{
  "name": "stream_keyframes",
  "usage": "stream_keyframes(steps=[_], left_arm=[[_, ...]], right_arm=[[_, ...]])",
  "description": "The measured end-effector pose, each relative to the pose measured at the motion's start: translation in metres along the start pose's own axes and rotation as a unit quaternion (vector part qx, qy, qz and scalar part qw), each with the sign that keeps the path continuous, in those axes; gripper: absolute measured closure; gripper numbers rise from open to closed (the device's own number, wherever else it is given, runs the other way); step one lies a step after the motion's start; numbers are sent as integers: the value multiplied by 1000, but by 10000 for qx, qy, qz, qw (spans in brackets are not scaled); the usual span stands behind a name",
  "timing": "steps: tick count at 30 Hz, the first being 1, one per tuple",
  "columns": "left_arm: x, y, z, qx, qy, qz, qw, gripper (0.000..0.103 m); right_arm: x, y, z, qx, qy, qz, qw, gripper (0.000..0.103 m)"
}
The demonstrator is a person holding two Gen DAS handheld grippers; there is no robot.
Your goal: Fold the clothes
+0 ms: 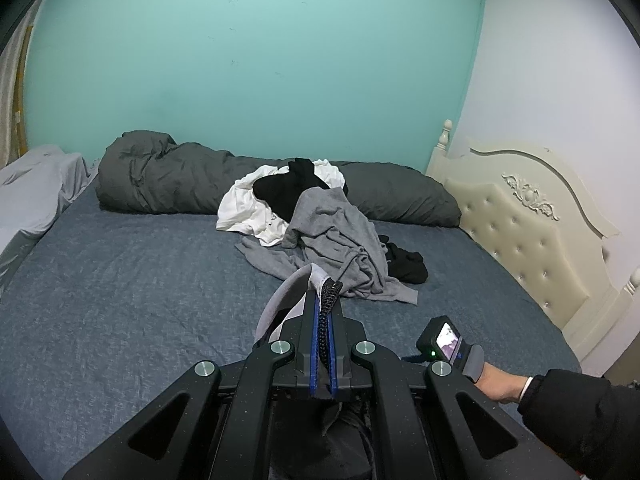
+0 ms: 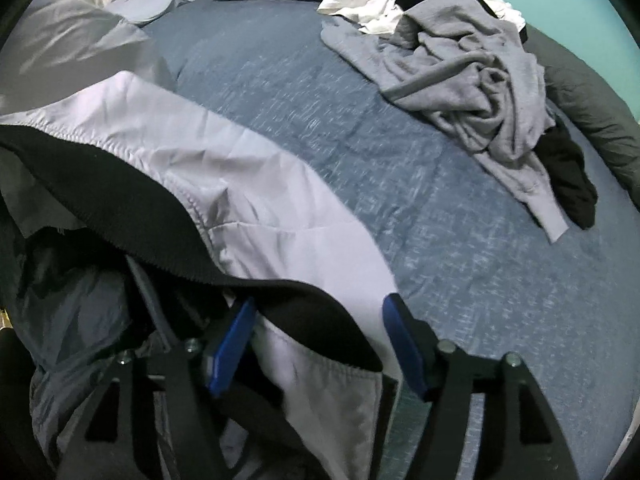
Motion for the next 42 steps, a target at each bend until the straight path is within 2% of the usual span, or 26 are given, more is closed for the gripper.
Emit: stream_keyframes(steps=[1,3,5,6,10,14,19,23,29,35,42], left_arm=[[0,0,-1,1,1,-2,10000,100],[0,1,-2,4,0,2,10000,100],[1,2,-2,-7,-5,16,10000,100],[1,3,-2,-16,-11,29,10000,100],[1,5,-2,-90,-38,93,9999,100],[-4,5,-1,-123,-87,220,9996,100],[-19,5,8,-235,-172,320,9991,100],[-38,-7,26,-211,-340,391,9984,100],[-83,-37,71,-29,-780,497,9957,100],[-149,-69,125,230,-1362,607,9885,100],[-227,-101,178,427,-1921,733,9777,100]], right_arm=[[2,2,-2,-57,-10,36,10000,55],[5,6,-7,-200,-24,-66,9998,82],[6,7,-12,-268,-37,-171,9995,97],[3,5,-13,-210,-95,-215,9995,99],[-11,-6,-18,21,-372,-465,9982,100],[-44,-23,-21,196,-790,-801,9935,101],[-123,-55,-21,590,-1499,-1228,9793,101],[-199,-76,-18,851,-2094,-1481,9628,101],[-322,-88,-12,1124,-2902,-1805,9330,101],[-439,-79,-3,1178,-3625,-2081,9008,101],[-562,-59,1,1073,-4251,-2413,8658,101]])
Point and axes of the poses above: each gripper's, at about its wrist camera, not at the fingertips, and x roughly the way its jaws point, y to its left, z to its top, the point moved 1 cm from there along x, roughly the way its jaws point, and after that the axes turned 4 degrees about -z, right-handed, at the moved point
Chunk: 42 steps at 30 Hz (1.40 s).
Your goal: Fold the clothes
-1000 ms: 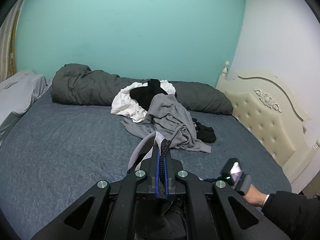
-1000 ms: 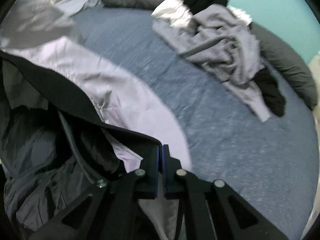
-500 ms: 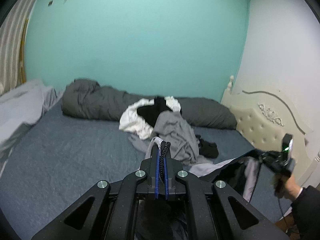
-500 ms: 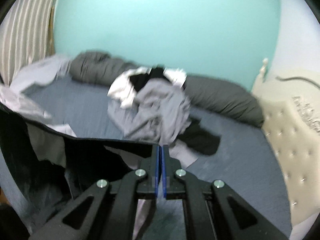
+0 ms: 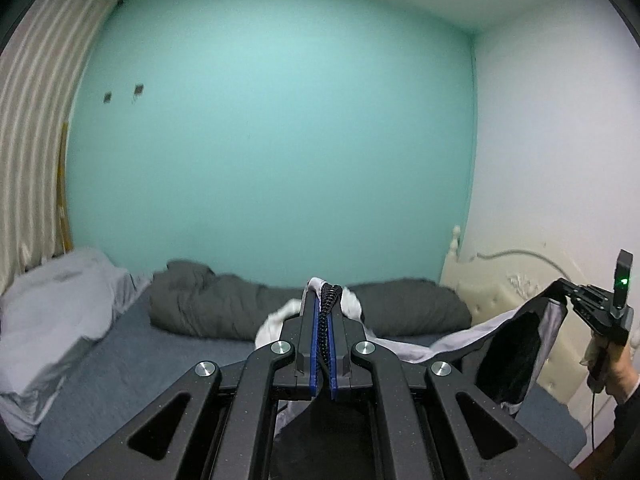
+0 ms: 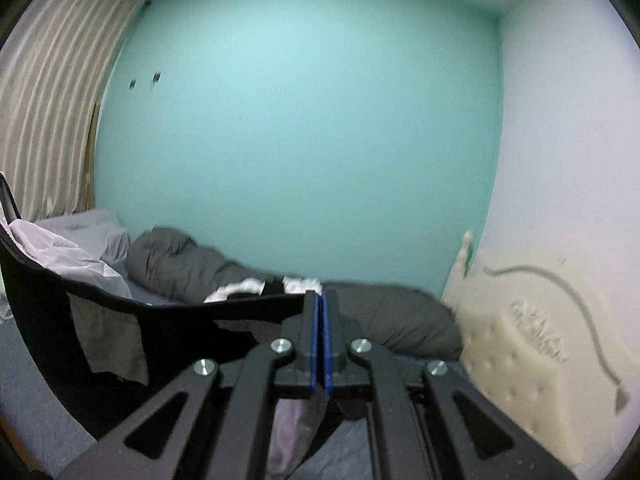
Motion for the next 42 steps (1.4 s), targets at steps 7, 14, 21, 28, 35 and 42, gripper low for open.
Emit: stream_keyframes(steps=[7,14,21,28,35,42], left_arm=[[-57,-26,41,377,-409,72,9984,100],[-86,-38,57,542,-515,116,9971,100],[-47,-22,41,355,-116,45,9993,100],[58,17,-36,72,756,66,9971,100],[187,56,-125,-179,1512,213,9881,100],[293,94,-177,-239,1835,355,9821,100]], right_arm=[[-62,-19,58,-41,-508,-160,9986,101],[-105,-30,89,-153,-769,-230,9967,101],[-84,-32,87,-254,-421,-186,9986,101],[11,-19,24,-358,445,-55,9984,101],[141,19,-64,-394,1360,-15,9899,101],[253,40,-143,-346,1899,-74,9812,101]])
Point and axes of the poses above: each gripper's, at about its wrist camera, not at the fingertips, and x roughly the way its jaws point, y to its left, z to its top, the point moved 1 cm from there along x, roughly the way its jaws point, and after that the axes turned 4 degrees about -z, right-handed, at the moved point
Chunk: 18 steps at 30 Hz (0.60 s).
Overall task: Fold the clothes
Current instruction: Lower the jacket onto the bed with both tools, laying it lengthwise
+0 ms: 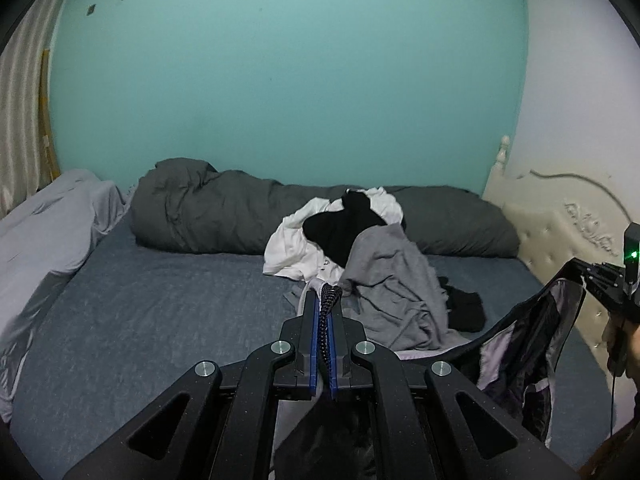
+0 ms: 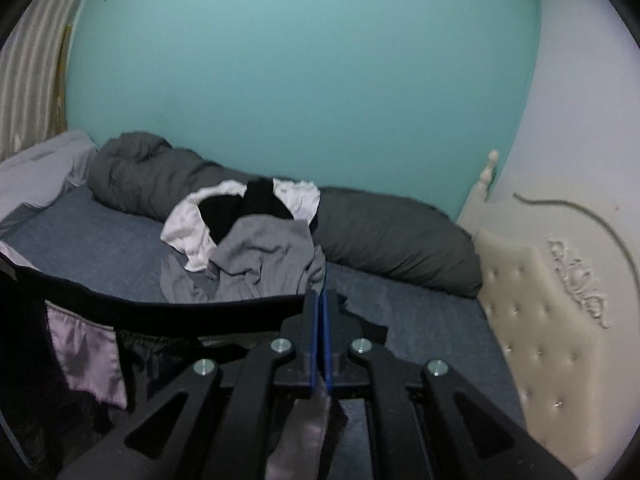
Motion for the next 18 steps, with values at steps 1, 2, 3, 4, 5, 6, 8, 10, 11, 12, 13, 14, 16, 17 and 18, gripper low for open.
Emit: stream_keyframes(steps=[1,2,3,4,5,6,8,10,11,12,13,14,16,17,18], left_arm=[[14,2,0,3,21,14,10000,100],[31,5,-4,-18,89,11,10000,100],[49,8,-9,-55,192,-9,9998,100],[67,10,-16,-104,328,-28,9994,99],[88,12,-28,-165,495,-42,9986,99],[105,13,-39,-211,647,-64,9977,99],[142,15,-66,-281,1000,-146,9945,96],[177,14,-102,-311,1399,-220,9894,96],[191,12,-119,-326,1583,-269,9865,96],[204,11,-137,-368,1792,-358,9825,95],[215,10,-153,-431,1987,-416,9782,92],[219,10,-165,-499,2111,-433,9752,85],[221,12,-185,-636,2259,-447,9710,73],[219,14,-189,-716,2278,-450,9700,64],[213,17,-190,-805,2247,-449,9701,60]], right_arm=[[17,4,-4,-5,59,0,10000,101],[32,8,-7,-3,111,3,9999,101],[49,14,-11,5,175,6,9998,101],[64,19,-16,13,243,25,9997,101],[78,24,-22,13,348,74,9994,101],[96,33,-33,-12,513,120,9986,101],[127,51,-56,-53,842,222,9962,101],[155,69,-83,-60,1193,334,9923,101],[166,76,-96,-17,1357,411,9899,101],[179,83,-110,44,1529,512,9869,101],[193,90,-125,113,1695,627,9835,100],[202,95,-138,185,1856,759,9795,100],[215,106,-162,234,2129,909,9725,100],[219,111,-172,213,2225,929,9703,99],[219,112,-179,172,2231,882,9707,96]])
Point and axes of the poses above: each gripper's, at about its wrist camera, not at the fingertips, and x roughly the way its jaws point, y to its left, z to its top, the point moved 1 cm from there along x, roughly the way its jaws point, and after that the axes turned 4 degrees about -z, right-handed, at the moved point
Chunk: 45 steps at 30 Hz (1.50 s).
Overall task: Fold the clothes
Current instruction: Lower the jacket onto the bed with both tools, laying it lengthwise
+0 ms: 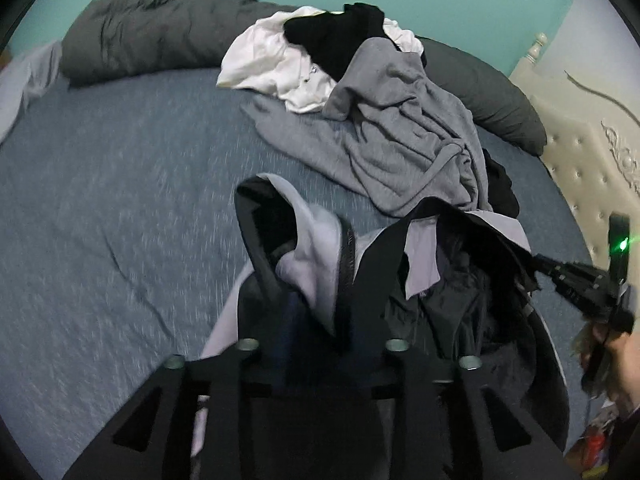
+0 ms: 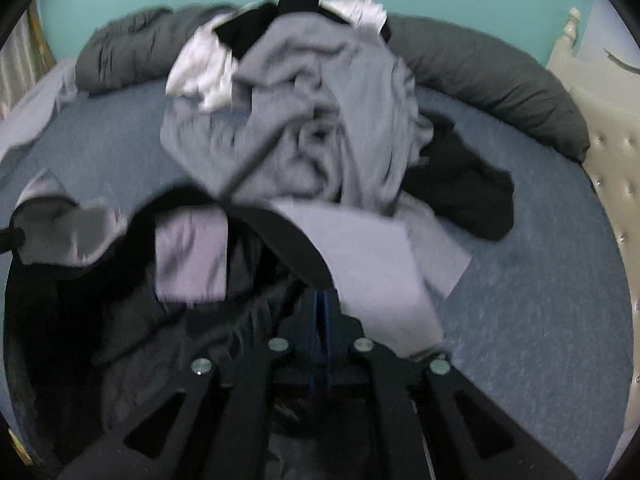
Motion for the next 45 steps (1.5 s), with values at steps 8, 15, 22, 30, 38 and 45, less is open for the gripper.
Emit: stream_keyframes(steps=[8,15,22,30,38,45], left_arm=[[-95,28,-12,48,-483,-247,9985,31],[-103,90,-102,-338,162,-225,9990,29],[-84,114,-175,-635,502,-188,9965,29],[-81,121,-199,-884,488,-333,9943,31],[-81,83,-212,-440,476,-711,9954,85],[-105,42,-206,-120,169,-993,9948,103]], right_arm=[[-42,-47,-31,1026,-694,-29,9923,47],[-82,-63,-89,1159,-736,556,9890,46],[-79,-81,-190,1500,-240,751,9855,45],[-73,-115,-272,2028,360,721,9759,44],[-75,-104,-289,1940,546,753,9766,59],[-97,-96,-283,1561,242,285,9870,83]])
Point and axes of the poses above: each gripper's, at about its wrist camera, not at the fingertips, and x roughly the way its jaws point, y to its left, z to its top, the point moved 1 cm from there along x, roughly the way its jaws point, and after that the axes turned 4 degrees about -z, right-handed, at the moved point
